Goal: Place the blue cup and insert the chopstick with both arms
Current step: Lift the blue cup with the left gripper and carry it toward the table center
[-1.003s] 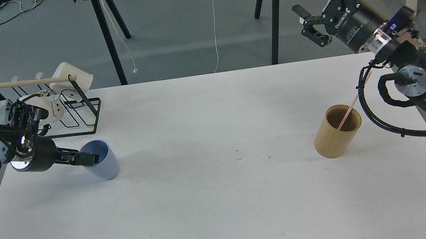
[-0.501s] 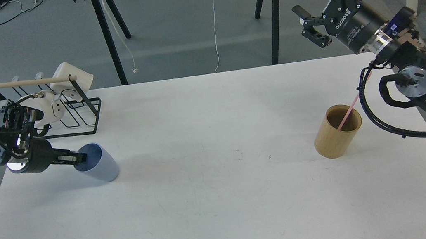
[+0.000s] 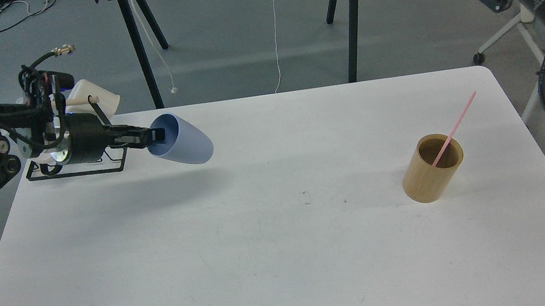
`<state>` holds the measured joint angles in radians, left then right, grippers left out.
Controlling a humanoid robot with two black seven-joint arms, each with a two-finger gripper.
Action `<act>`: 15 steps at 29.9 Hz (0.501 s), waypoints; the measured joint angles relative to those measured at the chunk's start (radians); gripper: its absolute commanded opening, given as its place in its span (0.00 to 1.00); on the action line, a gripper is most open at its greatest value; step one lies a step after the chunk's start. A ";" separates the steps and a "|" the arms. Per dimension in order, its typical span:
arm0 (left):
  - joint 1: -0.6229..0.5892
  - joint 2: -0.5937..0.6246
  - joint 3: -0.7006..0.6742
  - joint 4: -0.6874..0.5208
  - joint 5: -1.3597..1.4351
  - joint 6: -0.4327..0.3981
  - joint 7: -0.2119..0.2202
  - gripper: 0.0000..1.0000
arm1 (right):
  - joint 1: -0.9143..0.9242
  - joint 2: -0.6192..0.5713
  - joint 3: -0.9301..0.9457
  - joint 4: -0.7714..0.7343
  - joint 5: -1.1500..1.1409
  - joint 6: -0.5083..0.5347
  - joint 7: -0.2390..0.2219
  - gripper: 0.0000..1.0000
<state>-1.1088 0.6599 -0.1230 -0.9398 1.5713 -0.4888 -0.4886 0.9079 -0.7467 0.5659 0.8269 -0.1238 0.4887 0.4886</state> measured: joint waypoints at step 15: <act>-0.190 -0.421 0.298 0.259 0.247 0.000 0.000 0.00 | -0.173 -0.204 0.003 -0.021 0.013 0.000 0.000 0.99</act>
<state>-1.2985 0.2391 0.1745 -0.6810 1.8185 -0.4888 -0.4887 0.7349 -0.9507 0.5693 0.8055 -0.1104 0.4887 0.4888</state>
